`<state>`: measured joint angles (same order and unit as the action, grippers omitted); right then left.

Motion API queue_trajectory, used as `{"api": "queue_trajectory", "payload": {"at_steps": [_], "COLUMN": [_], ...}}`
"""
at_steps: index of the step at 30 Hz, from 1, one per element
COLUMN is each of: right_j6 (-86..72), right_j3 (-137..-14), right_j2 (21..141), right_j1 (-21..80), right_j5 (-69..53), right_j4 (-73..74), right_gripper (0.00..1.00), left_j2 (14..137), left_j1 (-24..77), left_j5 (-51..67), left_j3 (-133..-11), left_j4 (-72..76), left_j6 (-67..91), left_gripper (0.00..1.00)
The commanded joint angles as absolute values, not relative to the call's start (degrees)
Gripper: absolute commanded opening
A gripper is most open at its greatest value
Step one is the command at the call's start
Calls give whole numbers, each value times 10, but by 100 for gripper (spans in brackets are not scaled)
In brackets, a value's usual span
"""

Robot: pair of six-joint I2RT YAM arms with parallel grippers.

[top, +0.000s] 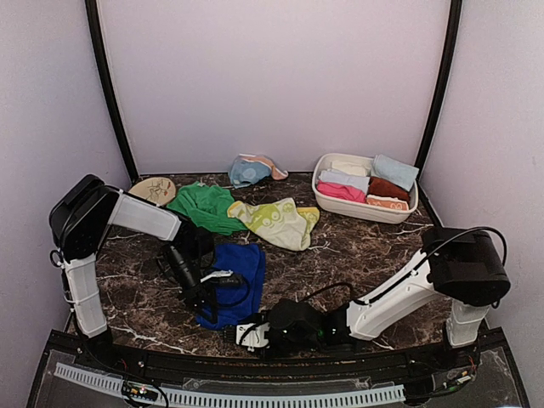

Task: Roll the towels
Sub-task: Roll the towel at the center of the board.

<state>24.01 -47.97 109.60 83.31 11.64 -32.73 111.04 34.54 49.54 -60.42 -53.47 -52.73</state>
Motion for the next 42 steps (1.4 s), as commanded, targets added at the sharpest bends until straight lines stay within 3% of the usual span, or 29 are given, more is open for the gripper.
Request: {"api": "queue_trajectory", "payload": {"at_steps": [1, 6, 10, 13, 16, 20, 22, 24, 30, 34, 42], "right_j6": [263, 249, 247, 249, 231, 158, 116, 72, -70, -162, -267], "right_j3": [-505, -520, -519, -519, -523, -547, -552, -551, -541, -610, -649], "right_j2": [1121, 1142, 1152, 1160, 1165, 1162, 1153, 1142, 1138, 1187, 1233], "right_j1": [812, 796, 794, 794, 789, 769, 758, 744, 695, 656, 610], "right_j5": [75, 63, 67, 79, 76, 29, -5, -53, -184, -275, -389], "right_j4": [-340, -337, -346, -350, -345, -299, -271, -247, -203, -98, -57], "right_gripper": [39, 30, 41, 42, 30, 0, 0, 0, 0, 0, 0], "left_j2": [1113, 1117, 1127, 1132, 1128, 1092, 1056, 1009, 846, 764, 729], "left_j1": [332, 330, 330, 330, 330, 326, 318, 307, 276, 276, 334], "left_j5": [504, 502, 508, 510, 498, 469, 455, 431, 338, 329, 322], "left_j3": [-618, -618, -621, -621, -616, -594, -579, -555, -453, -423, -417], "left_j4": [-556, -558, -555, -557, -556, -504, -468, -420, -297, -302, -329], "left_j6": [-540, -544, -543, -543, -543, -510, -487, -464, -463, -503, -523], "left_gripper": [2, 4, 4, 4, 9, 39, 48, 51, 53, 54, 53]}}
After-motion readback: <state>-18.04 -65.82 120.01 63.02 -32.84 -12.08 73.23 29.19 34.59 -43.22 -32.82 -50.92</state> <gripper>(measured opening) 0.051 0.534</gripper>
